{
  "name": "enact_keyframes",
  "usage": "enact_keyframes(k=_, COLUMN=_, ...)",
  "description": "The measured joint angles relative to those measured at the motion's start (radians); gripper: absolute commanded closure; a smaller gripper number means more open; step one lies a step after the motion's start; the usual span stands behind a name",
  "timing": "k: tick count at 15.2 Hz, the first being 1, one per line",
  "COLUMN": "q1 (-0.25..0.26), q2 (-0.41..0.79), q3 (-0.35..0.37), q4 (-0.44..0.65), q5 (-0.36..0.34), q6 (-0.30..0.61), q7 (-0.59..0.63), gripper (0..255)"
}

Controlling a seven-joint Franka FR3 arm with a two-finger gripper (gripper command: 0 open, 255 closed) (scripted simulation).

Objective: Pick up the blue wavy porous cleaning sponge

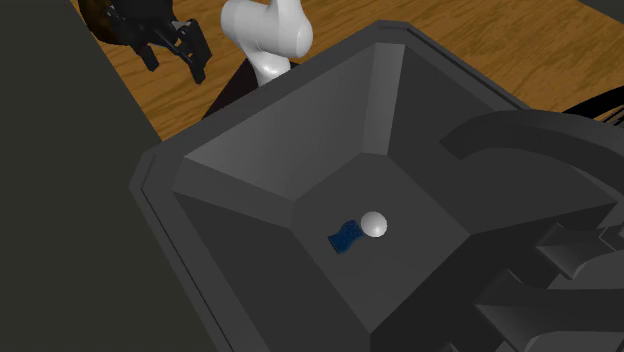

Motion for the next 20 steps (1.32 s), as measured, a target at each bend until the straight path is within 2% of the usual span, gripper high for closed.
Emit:
enact_keyframes(k=3, q1=0.006, q2=0.007, q3=0.023, q4=-0.012, q5=0.015, q6=0.016, q7=0.027, gripper=0)
enact_keyframes(k=11, q1=0.05, q2=0.068, q3=0.19, q4=-0.093, q5=0.117, q6=0.146, q7=0.215, gripper=0)
enact_keyframes(k=20, q1=0.074, q2=0.269, q3=0.383, q4=-0.053, q5=0.188, q6=0.302, q7=0.427, gripper=0)
